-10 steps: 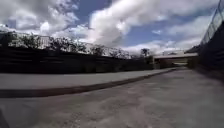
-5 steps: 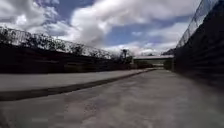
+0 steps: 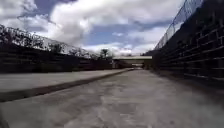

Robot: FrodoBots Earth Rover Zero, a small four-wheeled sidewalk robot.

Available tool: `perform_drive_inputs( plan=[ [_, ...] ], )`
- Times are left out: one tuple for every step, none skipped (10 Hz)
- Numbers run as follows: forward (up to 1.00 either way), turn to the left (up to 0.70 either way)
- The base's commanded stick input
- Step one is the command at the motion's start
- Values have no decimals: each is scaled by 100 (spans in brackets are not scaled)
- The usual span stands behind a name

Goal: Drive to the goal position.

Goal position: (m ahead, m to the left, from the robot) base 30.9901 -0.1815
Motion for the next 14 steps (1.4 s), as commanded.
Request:
perform_drive_inputs(
  plan=[
    [0,-45],
    [0,-45],
    [100,-27],
    [100,-27],
    [100,-27],
    [100,-27],
    [100,-21],
    [100,-12],
    [100,-2],
    [100,0],
    [100,0],
    [100,0],
    [100,0],
    [100,0]
  ],
)
